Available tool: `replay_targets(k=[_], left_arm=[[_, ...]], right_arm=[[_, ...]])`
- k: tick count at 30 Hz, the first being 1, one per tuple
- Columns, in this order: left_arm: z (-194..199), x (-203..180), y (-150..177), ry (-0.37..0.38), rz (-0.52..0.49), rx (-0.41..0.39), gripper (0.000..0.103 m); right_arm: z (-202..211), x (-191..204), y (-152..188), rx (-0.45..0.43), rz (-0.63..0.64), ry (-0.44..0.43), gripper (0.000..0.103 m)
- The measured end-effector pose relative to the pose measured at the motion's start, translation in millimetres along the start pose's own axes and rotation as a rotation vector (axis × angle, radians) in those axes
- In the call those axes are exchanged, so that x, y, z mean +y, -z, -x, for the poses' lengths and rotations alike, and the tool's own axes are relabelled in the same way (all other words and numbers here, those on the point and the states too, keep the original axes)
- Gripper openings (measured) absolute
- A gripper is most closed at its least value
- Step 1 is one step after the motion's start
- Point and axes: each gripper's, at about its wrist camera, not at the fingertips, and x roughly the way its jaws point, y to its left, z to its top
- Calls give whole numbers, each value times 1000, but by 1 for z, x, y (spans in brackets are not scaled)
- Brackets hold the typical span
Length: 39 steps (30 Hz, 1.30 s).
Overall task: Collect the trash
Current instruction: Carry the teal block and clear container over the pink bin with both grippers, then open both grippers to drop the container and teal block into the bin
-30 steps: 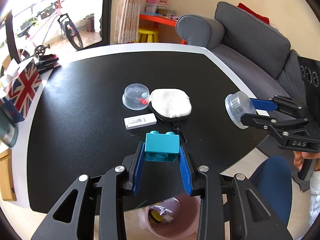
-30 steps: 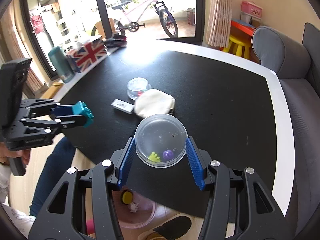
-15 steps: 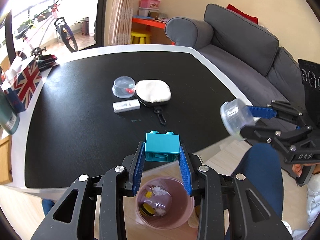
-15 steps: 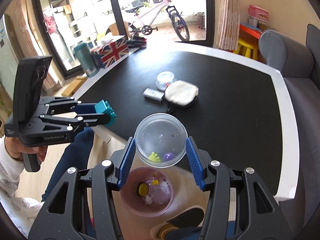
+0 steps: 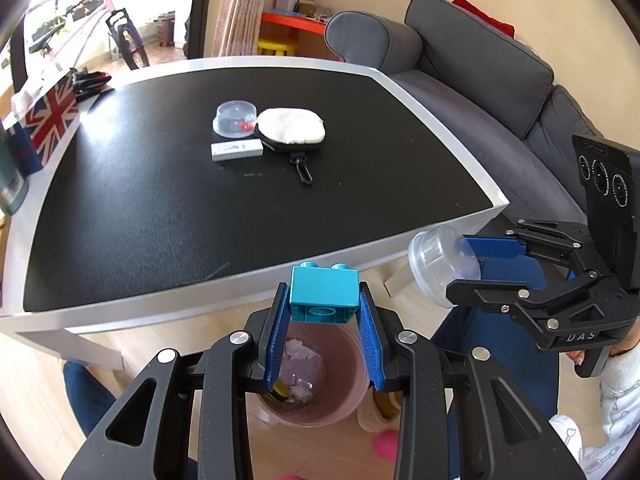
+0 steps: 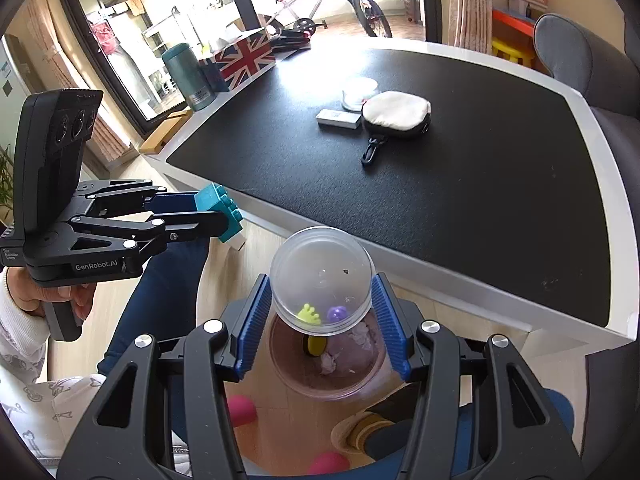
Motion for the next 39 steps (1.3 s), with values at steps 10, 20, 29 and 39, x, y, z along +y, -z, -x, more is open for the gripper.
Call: replay_targets(k=[10, 20, 29, 39], left_arm=[[3, 2, 1, 3, 5, -1, 33], [-2, -1, 2, 15, -11, 22, 33], [-6, -4, 6, 18, -19, 39, 33], [-5, -5, 5, 22, -9, 32, 61]], right_arm=[[0, 2, -1, 1, 0, -8, 86], [2, -7, -1, -14, -35, 13, 91], [5, -13, -1, -24, -53, 18, 91], [8, -17, -2, -37, -67, 23, 91]])
